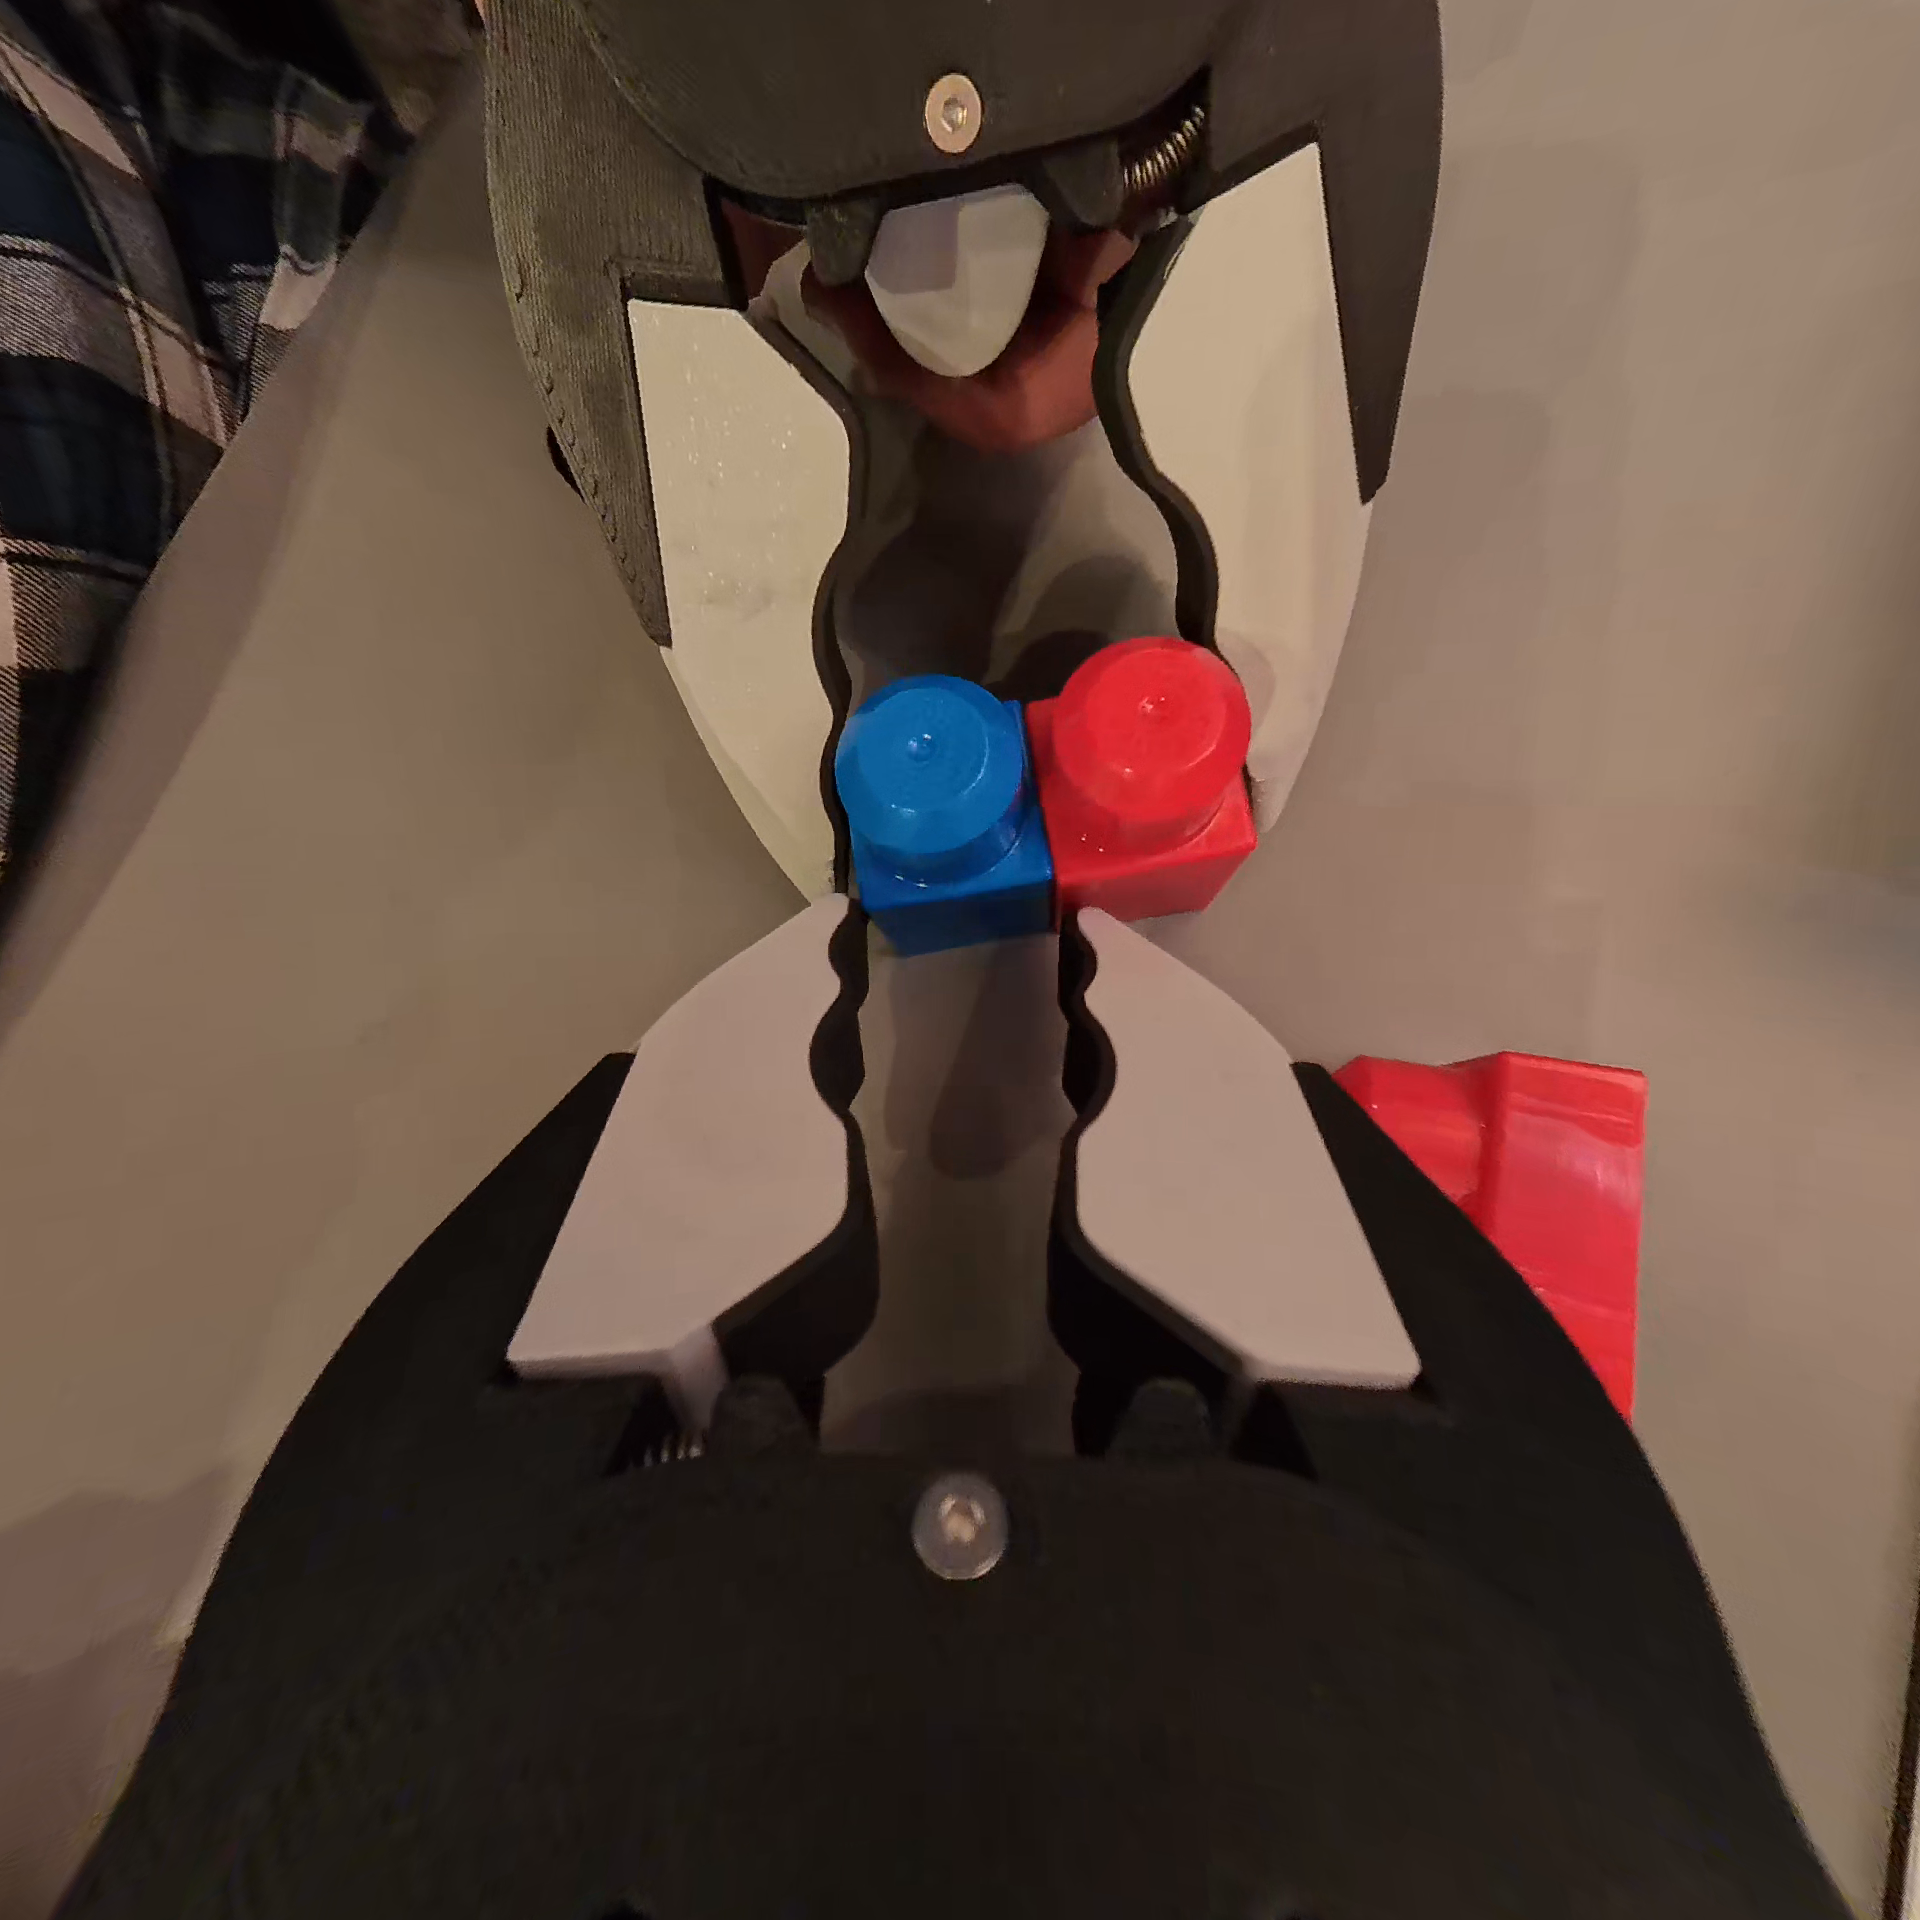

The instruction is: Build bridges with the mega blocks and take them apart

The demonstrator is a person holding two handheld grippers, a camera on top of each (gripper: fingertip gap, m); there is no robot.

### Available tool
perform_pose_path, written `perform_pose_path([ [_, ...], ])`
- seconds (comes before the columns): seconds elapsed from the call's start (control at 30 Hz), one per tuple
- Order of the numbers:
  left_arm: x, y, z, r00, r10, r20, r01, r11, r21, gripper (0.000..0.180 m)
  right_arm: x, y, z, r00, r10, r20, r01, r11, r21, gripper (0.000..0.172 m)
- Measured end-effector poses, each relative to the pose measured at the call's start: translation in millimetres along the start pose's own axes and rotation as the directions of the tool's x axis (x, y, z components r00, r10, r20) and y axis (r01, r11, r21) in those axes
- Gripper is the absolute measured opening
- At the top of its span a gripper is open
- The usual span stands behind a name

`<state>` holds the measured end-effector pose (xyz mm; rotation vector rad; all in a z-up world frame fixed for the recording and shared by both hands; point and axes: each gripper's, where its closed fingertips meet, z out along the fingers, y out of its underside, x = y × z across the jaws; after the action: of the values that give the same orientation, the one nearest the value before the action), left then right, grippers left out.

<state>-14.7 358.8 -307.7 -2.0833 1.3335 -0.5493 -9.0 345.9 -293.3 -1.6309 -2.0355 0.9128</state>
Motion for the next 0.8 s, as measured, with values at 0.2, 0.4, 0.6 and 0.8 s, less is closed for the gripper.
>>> perform_pose_path([
  [0.2,-1.8,-2.2,0.1,0.999,0.029,0.024,-0.029,0.999,0.014,0.076,0.9,0.1,-4.1,1.000,0.010,-0.007,-0.010,1.000,-0.004,0.040],
  [0.4,-11.9,-14.2,-15.1,0.971,0.178,0.158,-0.172,0.984,-0.050,0.076,13.2,-22.3,-40.9,0.994,0.051,-0.093,-0.042,0.994,0.098,0.053],
  [0.6,-39.9,-40.6,-41.0,0.880,0.300,0.367,-0.265,0.953,-0.144,0.075,31.3,-47.1,-63.7,0.943,0.277,-0.182,-0.236,0.946,0.221,0.069],
  [0.8,-52.5,-65.1,-58.1,0.814,0.379,0.440,-0.354,0.924,-0.141,0.075,33.8,-61.9,-86.3,0.926,0.372,-0.071,-0.318,0.867,0.384,0.064],
])
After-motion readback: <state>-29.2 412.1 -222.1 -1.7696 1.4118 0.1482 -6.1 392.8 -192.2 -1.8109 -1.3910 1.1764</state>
